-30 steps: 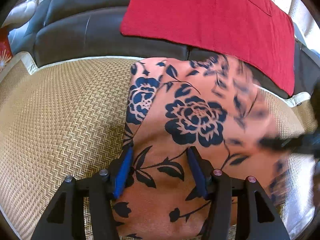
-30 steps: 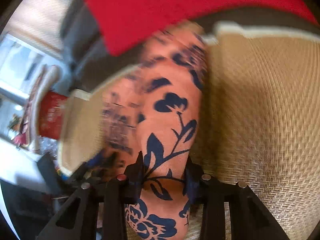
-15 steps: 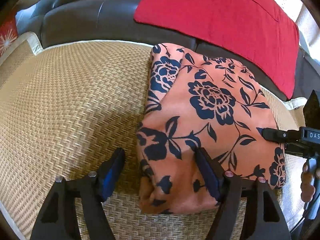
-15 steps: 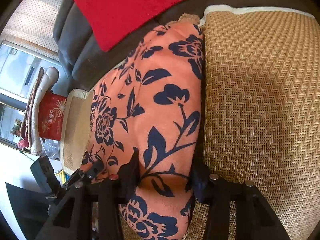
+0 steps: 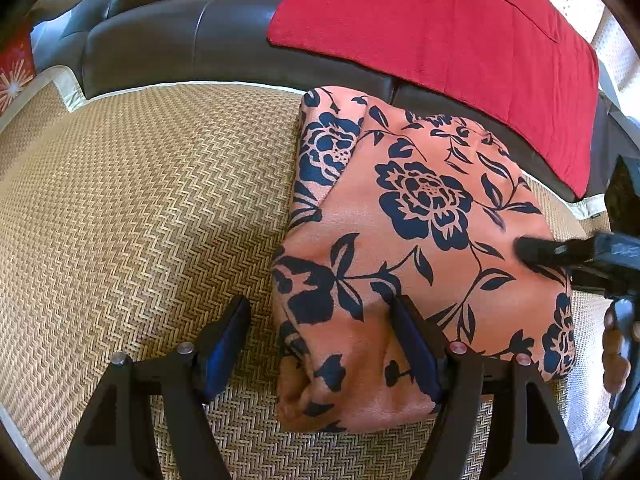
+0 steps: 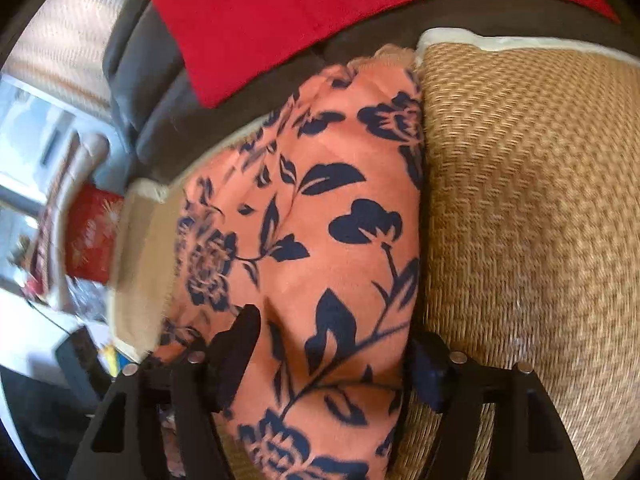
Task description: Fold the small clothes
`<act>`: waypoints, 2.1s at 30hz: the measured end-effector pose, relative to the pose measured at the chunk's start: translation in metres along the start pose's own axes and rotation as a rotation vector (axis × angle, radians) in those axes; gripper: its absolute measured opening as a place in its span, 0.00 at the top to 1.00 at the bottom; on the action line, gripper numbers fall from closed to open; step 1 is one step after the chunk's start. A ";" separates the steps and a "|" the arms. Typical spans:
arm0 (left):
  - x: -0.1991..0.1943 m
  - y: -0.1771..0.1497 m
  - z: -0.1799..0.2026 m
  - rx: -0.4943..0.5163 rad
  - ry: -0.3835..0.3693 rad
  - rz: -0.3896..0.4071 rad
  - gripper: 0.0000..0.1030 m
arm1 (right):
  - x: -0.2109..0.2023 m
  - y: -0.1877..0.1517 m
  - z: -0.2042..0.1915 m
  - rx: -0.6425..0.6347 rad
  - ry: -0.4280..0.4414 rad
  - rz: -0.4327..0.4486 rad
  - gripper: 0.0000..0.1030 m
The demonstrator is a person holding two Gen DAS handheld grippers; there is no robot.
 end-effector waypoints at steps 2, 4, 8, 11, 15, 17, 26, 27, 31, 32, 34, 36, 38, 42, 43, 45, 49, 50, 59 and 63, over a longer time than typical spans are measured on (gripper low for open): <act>0.000 0.001 0.001 0.004 -0.001 -0.004 0.27 | -0.001 0.002 -0.007 -0.030 -0.026 0.001 0.61; -0.002 0.003 0.003 -0.008 -0.038 -0.007 0.27 | -0.015 0.003 -0.019 -0.069 -0.023 0.044 0.62; -0.016 0.019 0.006 -0.054 -0.073 0.072 0.27 | -0.060 0.008 -0.014 -0.094 -0.060 0.160 0.62; 0.001 0.029 0.018 -0.071 -0.143 0.033 0.27 | -0.054 0.016 0.032 0.019 -0.083 0.124 0.48; 0.031 0.036 0.036 -0.084 -0.250 -0.047 0.22 | -0.057 0.024 0.036 0.098 0.089 0.118 0.29; 0.035 0.044 0.040 -0.103 -0.269 -0.028 0.19 | -0.056 0.032 0.034 0.075 0.066 0.142 0.23; 0.015 0.078 0.107 0.008 -0.337 0.038 0.77 | -0.093 0.046 -0.022 -0.162 -0.001 0.167 0.64; 0.009 0.087 0.119 0.026 -0.331 0.070 0.76 | -0.111 0.051 -0.018 -0.160 0.009 0.195 0.64; 0.027 0.096 0.145 0.052 -0.271 0.041 0.21 | -0.123 0.073 0.064 -0.007 -0.031 0.221 0.31; 0.038 0.092 0.144 0.060 -0.218 -0.009 0.21 | -0.116 0.078 0.095 0.054 -0.082 0.216 0.29; 0.041 0.086 0.138 0.034 -0.216 -0.024 0.21 | -0.114 0.073 0.139 0.190 -0.069 0.200 0.29; 0.039 0.084 0.130 0.005 -0.225 -0.010 0.21 | -0.129 0.066 0.146 0.208 -0.017 0.251 0.29; 0.041 0.080 0.130 -0.005 -0.239 -0.028 0.21 | -0.149 0.066 0.140 0.174 -0.045 0.334 0.29; 0.040 0.083 0.135 0.041 -0.215 -0.018 0.21 | -0.177 0.059 0.081 0.054 0.078 0.380 0.28; 0.042 0.083 0.138 0.050 -0.210 -0.021 0.21 | -0.174 0.053 0.063 0.013 0.114 0.362 0.22; 0.047 0.086 0.141 0.051 -0.205 -0.030 0.21 | -0.159 0.041 0.047 -0.054 0.160 0.289 0.16; 0.042 0.087 0.142 0.023 -0.215 -0.036 0.21 | -0.108 0.040 0.090 0.017 -0.021 0.189 0.20; 0.038 0.087 0.142 0.037 -0.201 -0.024 0.21 | -0.117 0.041 0.083 0.011 -0.012 0.212 0.20; 0.029 0.085 0.143 0.079 -0.169 -0.017 0.21 | -0.094 0.094 0.124 0.155 -0.098 0.185 0.07; 0.025 0.085 0.139 0.099 -0.123 -0.007 0.21 | -0.126 0.095 0.090 0.100 0.032 0.272 0.07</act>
Point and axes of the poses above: each gripper's, at about its wrist camera, not at the fingertips, and x roughly the way its jaws point, z to its right, y to its top, the point moved 8 cm from there along x, roughly the way its jaws point, and after that the axes turned 13 degrees about x, right-handed, at the moved point
